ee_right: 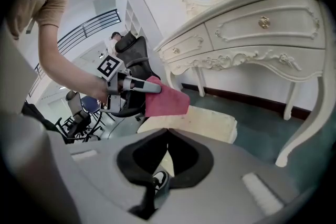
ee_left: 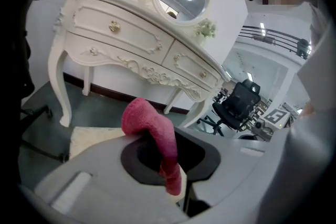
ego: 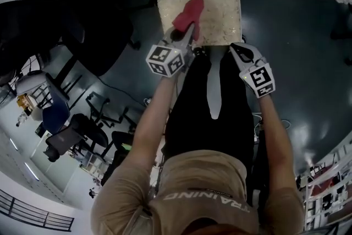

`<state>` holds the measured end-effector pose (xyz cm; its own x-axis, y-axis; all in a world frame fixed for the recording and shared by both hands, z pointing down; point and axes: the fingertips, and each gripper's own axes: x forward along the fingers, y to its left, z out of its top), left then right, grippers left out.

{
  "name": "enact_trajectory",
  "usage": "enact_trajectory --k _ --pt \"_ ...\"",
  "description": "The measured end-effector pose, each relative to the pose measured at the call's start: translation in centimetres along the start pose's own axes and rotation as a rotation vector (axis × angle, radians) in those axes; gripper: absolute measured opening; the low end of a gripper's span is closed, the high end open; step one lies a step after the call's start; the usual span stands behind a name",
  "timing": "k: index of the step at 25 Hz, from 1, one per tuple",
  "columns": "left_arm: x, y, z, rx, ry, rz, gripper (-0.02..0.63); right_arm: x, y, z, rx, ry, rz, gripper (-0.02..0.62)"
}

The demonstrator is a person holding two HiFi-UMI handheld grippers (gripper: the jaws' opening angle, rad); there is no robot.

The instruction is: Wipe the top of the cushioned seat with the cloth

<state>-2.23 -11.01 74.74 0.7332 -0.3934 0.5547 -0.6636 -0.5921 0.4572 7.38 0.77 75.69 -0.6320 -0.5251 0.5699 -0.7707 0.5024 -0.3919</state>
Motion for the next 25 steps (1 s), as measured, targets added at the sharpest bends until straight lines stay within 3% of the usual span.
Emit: enact_trajectory --k 6,11,21,25 --pt "-7.3 6.7 0.1 -0.028 -0.037 0.125 0.032 3.3 4.6 2.2 -0.049 0.022 0.052 0.005" --pt "-12.3 11.1 -1.4 -0.033 -0.037 0.185 0.032 5.9 7.8 2.6 -0.063 0.051 0.072 0.005" --pt "-16.7 17.4 -8.4 -0.095 0.040 0.244 0.032 10.3 12.5 2.6 -0.080 0.088 0.113 0.005" --pt "-16.1 18.1 -10.9 -0.116 0.069 0.213 0.032 11.7 13.4 2.7 -0.085 0.094 0.121 0.003"
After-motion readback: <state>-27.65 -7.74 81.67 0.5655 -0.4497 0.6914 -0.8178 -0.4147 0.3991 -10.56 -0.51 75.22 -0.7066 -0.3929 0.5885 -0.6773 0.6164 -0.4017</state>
